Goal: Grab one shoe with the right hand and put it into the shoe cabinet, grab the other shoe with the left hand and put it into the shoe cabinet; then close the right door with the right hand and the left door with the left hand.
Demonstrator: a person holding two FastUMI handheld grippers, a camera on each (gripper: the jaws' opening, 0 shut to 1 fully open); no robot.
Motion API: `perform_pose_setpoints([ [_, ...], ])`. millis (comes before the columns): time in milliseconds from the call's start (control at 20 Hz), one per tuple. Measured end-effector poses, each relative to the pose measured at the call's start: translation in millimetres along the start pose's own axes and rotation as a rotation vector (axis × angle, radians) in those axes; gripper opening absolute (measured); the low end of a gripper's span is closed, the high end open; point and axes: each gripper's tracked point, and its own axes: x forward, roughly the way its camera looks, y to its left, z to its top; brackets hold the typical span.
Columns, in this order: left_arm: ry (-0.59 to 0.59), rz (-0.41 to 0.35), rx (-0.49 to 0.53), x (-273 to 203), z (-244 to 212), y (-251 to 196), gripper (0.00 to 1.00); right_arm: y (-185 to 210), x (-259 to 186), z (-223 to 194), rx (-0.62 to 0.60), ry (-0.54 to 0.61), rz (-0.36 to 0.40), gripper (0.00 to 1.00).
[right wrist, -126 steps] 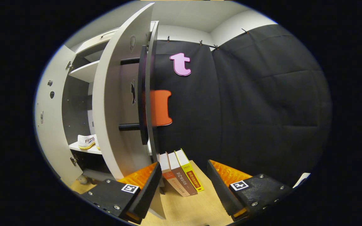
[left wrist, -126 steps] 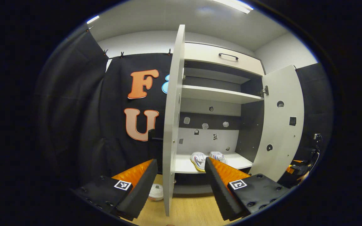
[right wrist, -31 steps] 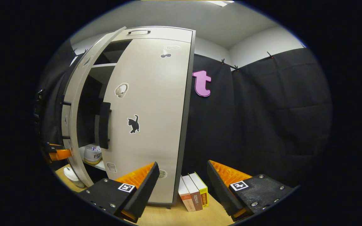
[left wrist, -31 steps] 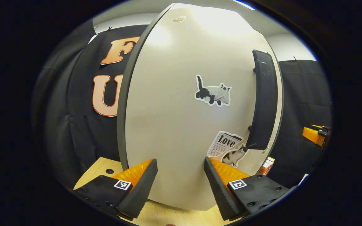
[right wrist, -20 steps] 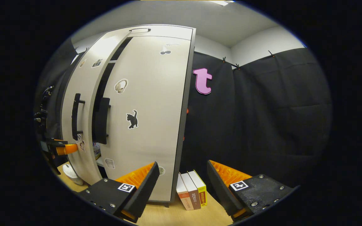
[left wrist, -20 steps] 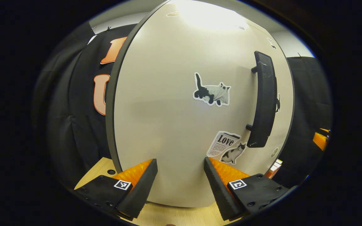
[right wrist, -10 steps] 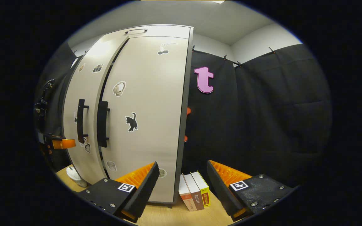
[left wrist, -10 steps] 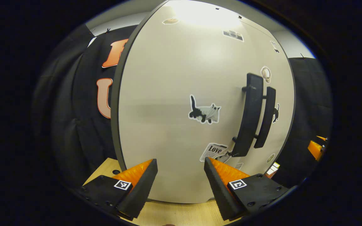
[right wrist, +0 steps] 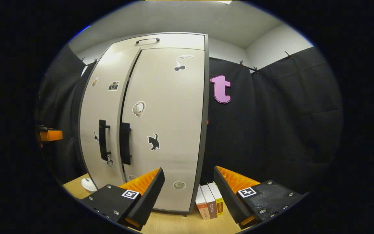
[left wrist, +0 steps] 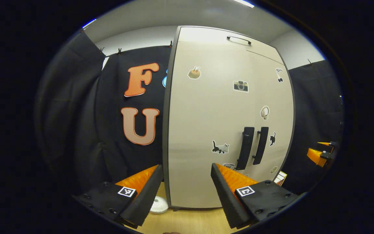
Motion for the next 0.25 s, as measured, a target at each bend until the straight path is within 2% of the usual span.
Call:
perform_pose_setpoints([
  [50, -0.012, 0.01, -0.001, -4.0, 6.1, 9.0, 0.94, 1.8, -4.3, 7.7, -0.001, -0.013, 0.005, 0.94],
  [100, -0.025, 0.024, -0.004, -12.2, 11.7, 17.8, 0.94, 3.1, -9.0, 13.9, -0.001, -0.024, 0.008, 0.94],
  [150, -0.033, 0.039, -0.007, -20.2, 16.7, 28.5, 0.99, 4.4, -13.6, 20.0, -0.001, -0.034, 0.011, 0.94],
  [250, -0.04, 0.066, -0.01, -32.9, 21.9, 46.2, 0.96, 5.3, -21.7, 30.7, -0.004, -0.05, 0.011, 0.94],
])
